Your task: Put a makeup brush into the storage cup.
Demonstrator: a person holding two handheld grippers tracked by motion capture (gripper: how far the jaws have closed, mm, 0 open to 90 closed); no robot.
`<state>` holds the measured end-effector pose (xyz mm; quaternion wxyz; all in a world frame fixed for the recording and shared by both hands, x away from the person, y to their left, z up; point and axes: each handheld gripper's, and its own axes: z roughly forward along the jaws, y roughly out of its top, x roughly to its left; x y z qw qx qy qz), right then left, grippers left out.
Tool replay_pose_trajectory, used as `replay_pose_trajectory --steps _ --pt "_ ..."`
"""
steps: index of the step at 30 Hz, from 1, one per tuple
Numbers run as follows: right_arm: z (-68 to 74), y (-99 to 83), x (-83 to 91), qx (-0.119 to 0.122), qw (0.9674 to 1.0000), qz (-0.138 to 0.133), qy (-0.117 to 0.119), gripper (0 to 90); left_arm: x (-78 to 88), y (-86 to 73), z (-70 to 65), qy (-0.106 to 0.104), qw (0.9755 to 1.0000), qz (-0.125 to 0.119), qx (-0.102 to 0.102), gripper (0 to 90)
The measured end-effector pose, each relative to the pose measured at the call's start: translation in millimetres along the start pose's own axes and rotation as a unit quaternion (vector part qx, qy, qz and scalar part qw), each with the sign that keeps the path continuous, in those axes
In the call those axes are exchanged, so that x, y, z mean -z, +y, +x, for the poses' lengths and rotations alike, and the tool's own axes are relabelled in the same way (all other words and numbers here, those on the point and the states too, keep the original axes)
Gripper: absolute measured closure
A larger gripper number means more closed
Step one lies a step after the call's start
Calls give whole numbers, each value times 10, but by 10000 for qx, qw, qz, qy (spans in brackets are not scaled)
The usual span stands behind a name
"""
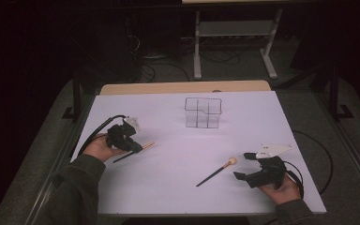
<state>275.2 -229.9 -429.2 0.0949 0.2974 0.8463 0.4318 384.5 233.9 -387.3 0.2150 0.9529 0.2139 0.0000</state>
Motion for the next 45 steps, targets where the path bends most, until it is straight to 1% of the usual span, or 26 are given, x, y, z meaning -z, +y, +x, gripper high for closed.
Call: replay_pose_trajectory --steps 1,2,7,10,12,14,16,17,19,21,22,24,26,28,29,30,33,34,36,37,38,39,41,42,44,45 --pt "3 2 3 -3 10000 -15 6 161 13 2 -10 -18 10000 -49 20 835" --pt "7 3 6 -14 10000 -19 6 162 30 6 -14 -27 10000 -71 -11 835" --pt "13 10 1 5 10000 -12 15 162 96 28 -54 -33 9999 -167 -31 835" --pt "27 19 10 14 10000 -31 35 162 137 44 -89 -45 9996 -267 -99 834" --pt "29 23 13 25 10000 -39 42 163 142 48 -104 -56 9996 -275 -92 835" --pt "40 37 14 42 10000 -35 57 165 154 58 -131 -54 9995 -259 -150 835" --pt "64 70 15 69 9998 -45 160 184 172 76 -186 -43 9991 -355 -214 835" --pt "79 86 13 107 9998 -50 177 184 172 76 -186 -43 9991 -355 -214 835" --pt "104 122 5 167 9996 -46 224 188 195 100 -246 -45 9988 -429 -251 835" --pt "127 162 -8 148 9993 -10 339 186 206 108 -263 -58 9985 -474 -260 834" --pt "127 162 -8 148 9993 -10 339 186 215 116 -279 -64 9982 -529 -273 834" --pt "153 231 -21 163 9988 71 453 198 233 144 -334 -110 9972 -669 -318 834" --pt "169 283 -27 167 9983 86 549 200 235 157 -357 -117 9970 -686 -338 834" --pt "182 342 -32 187 9979 69 620 203 244 196 -417 -139 9961 -746 -448 834" --pt "182 342 -32 187 9979 69 620 203 244 196 -417 -139 9961 -746 -448 835" --pt "197 400 -39 214 9973 26 700 205 236 221 -457 -154 9955 -784 -514 834" --pt "212 460 -54 262 9970 22 727 208 226 244 -502 -184 9952 -785 -550 834" --pt "222 518 -73 302 9966 31 771 210 223 255 -513 -178 9947 -802 -623 834" --pt "228 550 -84 302 9965 60 776 210 219 273 -545 -211 9943 -813 -652 834" --pt "226 616 -99 240 9960 117 849 233 217 282 -556 -209 9938 -845 -689 834" --pt "222 651 -101 246 9957 121 886 243 218 289 -572 -234 9936 -868 -677 834" --pt "222 651 -101 246 9957 121 886 243 226 298 -580 -223 9931 -887 -740 834" --pt "219 722 -96 251 9954 91 923 246 235 311 -606 -250 9918 -970 -789 834" --pt "220 797 -96 273 9950 107 950 252 237 318 -622 -271 9913 -1019 -791 834" --pt "221 831 -97 298 9948 106 964 254 242 334 -652 -293 9904 -1058 -845 834" --pt "223 895 -104 319 9944 101 1007 255 244 353 -680 -304 9895 -1097 -894 834"
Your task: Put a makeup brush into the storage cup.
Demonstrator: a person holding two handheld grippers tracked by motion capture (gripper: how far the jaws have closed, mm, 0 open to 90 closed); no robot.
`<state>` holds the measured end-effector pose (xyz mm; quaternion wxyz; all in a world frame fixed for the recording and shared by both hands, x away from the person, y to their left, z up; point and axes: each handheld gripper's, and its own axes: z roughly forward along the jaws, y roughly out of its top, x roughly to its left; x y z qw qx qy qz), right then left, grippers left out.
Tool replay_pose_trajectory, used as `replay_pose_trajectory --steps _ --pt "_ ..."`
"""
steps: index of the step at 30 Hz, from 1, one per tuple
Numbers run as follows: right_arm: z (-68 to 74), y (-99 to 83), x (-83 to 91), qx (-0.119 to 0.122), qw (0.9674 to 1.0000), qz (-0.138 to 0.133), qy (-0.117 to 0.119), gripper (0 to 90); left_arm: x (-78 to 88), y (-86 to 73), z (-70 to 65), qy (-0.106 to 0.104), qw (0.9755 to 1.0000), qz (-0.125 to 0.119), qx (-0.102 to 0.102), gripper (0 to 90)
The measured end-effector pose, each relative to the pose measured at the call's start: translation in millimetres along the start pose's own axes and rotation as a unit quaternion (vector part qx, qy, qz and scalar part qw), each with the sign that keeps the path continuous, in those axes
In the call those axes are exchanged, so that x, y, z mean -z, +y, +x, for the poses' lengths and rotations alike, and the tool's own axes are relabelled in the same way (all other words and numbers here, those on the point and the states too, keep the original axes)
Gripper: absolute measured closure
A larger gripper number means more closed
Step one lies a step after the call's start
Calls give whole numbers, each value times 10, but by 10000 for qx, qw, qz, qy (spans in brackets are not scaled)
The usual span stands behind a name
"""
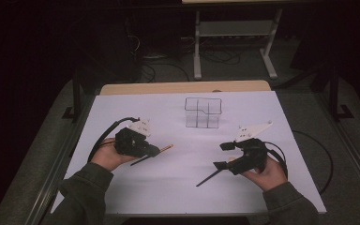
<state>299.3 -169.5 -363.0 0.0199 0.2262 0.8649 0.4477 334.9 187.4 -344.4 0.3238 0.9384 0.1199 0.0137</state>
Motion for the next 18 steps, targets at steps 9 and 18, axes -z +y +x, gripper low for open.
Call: replay_pose_trajectory --steps 9,18 --pt "9 151 -112 89 9998 -7 168 278 -35 95 -109 -96 9997 -69 -190 834" --pt "23 250 -256 143 9988 36 475 303 -103 196 -224 -222 9988 -81 -435 834"
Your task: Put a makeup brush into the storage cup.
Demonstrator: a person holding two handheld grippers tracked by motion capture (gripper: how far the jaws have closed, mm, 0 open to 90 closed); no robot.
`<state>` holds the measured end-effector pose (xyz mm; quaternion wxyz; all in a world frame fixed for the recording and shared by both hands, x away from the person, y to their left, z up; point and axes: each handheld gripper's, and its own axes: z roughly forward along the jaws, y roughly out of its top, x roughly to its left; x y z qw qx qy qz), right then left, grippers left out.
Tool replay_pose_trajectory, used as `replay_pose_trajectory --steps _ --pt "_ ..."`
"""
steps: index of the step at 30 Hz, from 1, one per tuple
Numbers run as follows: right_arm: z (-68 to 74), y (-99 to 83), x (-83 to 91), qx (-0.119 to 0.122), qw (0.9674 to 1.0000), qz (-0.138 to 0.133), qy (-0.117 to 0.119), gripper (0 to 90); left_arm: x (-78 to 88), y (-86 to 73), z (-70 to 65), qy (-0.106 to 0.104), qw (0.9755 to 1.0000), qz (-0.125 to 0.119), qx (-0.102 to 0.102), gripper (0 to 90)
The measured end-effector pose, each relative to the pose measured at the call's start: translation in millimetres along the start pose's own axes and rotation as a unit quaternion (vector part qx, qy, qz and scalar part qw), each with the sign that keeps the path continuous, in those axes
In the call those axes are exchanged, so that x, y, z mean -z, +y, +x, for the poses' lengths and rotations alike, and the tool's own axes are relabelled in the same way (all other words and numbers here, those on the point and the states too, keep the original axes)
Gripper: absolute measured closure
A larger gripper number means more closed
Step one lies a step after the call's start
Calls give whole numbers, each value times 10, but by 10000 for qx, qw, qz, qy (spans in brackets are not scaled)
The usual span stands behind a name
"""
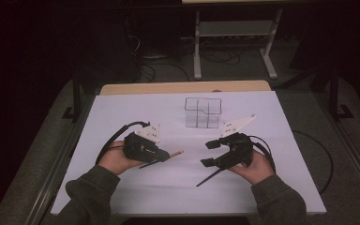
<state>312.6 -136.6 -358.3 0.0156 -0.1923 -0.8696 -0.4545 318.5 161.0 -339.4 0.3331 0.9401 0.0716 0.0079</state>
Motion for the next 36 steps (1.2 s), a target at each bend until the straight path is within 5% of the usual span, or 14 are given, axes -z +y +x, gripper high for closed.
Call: replay_pose_trajectory --steps 21,36 --pt "30 122 -194 94 9982 29 583 449 -125 148 -128 -205 9994 -76 -275 834" --pt "54 150 -288 145 9949 66 1001 730 -209 215 -160 -282 9988 -81 -401 834"
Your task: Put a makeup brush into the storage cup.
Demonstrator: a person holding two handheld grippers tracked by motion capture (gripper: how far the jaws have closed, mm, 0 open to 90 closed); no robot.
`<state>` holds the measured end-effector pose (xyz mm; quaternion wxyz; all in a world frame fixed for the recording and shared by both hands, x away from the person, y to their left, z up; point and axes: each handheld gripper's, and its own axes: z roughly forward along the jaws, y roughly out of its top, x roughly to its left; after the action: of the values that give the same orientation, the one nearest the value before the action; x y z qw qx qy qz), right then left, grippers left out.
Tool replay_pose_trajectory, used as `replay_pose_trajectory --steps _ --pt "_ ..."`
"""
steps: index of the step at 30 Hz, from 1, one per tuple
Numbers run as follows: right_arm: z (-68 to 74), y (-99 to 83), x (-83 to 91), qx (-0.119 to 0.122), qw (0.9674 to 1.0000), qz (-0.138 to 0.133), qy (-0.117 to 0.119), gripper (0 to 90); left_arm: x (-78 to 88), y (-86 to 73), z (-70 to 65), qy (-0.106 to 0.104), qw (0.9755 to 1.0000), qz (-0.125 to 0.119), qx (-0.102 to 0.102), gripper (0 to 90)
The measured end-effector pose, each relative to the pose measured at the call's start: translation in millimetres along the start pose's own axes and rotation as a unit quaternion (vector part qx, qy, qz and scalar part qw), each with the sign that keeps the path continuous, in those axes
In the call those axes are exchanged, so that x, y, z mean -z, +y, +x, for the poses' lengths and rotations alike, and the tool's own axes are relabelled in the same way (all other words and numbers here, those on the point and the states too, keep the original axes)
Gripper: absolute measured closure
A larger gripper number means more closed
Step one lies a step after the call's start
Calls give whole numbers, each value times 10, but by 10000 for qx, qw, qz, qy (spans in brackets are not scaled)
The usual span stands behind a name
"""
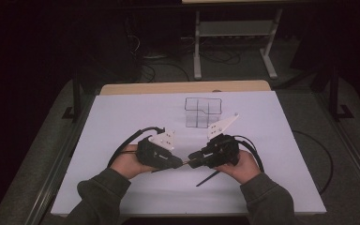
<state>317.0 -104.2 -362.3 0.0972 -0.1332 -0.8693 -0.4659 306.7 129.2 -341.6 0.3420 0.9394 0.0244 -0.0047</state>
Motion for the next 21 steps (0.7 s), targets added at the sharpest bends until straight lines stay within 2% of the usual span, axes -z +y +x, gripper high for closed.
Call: replay_pose_trajectory --steps 2,3,6,10,17,18,19,21 --pt "-1 -1 -4 10 10000 -4 20 743 -5 1 -1 -4 10000 0 16 834" --pt "-5 -2 -7 9 10000 -12 58 783 -7 1 0 -16 10000 1 13 834" --pt "-16 -8 -9 41 10000 -7 64 824 -10 3 0 -42 10000 8 -3 834" --pt "-29 -14 -12 -51 9999 -15 127 830 -20 2 0 -31 10000 17 6 834" --pt "-24 -11 -8 -16 9999 25 138 836 -33 0 5 -77 10000 19 -4 829" --pt "-21 -10 -2 51 9999 14 117 836 -34 0 11 -115 9999 72 -29 815" --pt "-12 -9 9 1 9999 18 120 836 -43 -2 8 -101 9999 111 -21 776" --pt "-12 -8 39 55 9999 -12 90 836 -61 -20 13 -86 9997 228 20 761"
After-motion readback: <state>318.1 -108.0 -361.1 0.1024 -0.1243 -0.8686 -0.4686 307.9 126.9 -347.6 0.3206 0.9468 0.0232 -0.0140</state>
